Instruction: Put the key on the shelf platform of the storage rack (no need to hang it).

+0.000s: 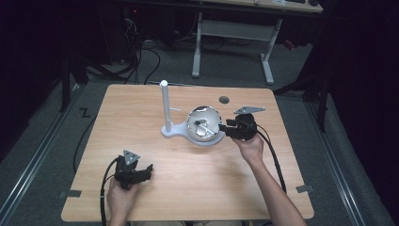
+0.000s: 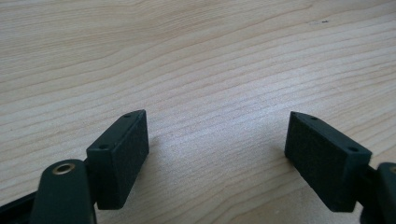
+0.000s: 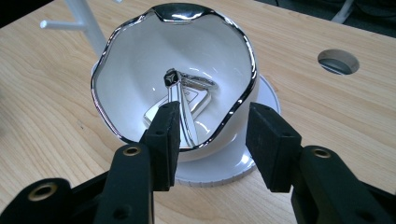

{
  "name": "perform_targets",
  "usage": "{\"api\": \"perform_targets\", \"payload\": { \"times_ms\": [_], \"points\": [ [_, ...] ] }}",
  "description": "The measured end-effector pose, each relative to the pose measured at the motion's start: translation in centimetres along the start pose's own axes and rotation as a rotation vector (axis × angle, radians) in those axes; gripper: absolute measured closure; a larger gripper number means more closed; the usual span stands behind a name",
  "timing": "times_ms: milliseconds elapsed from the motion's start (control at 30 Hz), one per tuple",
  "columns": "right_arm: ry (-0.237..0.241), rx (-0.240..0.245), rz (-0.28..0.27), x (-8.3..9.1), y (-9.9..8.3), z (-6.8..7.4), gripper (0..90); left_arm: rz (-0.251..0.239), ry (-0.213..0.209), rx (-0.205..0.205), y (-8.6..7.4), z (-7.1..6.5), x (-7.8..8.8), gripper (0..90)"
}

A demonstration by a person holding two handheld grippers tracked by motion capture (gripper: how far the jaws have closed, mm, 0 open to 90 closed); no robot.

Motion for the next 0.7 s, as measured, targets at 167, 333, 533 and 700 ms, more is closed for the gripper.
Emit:
{"api": "perform_targets", "payload": {
  "times_ms": [167, 333, 533, 700],
  "points": [
    [-0.003, -0.016, -0.013, 0.9, -0.2, -0.3, 55.1, 0.000, 0.000, 0.000, 0.0, 0.0, 0.0, 22.0],
    [-0.006, -0.021, -0.032, 1.7, -0.8, -0.6, 55.2, 0.000, 0.000, 0.000, 0.0, 0.0, 0.0, 22.0],
    [-0.016, -0.026, -0.027, 2.6, -1.2, -0.9, 55.1, 0.000, 0.000, -0.001, 0.0, 0.0, 0.0, 22.0],
    [-0.014, -0.032, -0.028, 3.0, -1.6, -1.1, 55.3, 0.000, 0.000, 0.000, 0.0, 0.0, 0.0, 22.0]
  ]
}}
Point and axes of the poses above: each handheld gripper's, and its own axes: x roughly backward along the jaws, y roughly out of its top, z roughly to its left, the point moved 4 cm from there along -x, roughly forward along the jaws, and after that the axes turned 5 degrees about y, right-handed, at the moved point
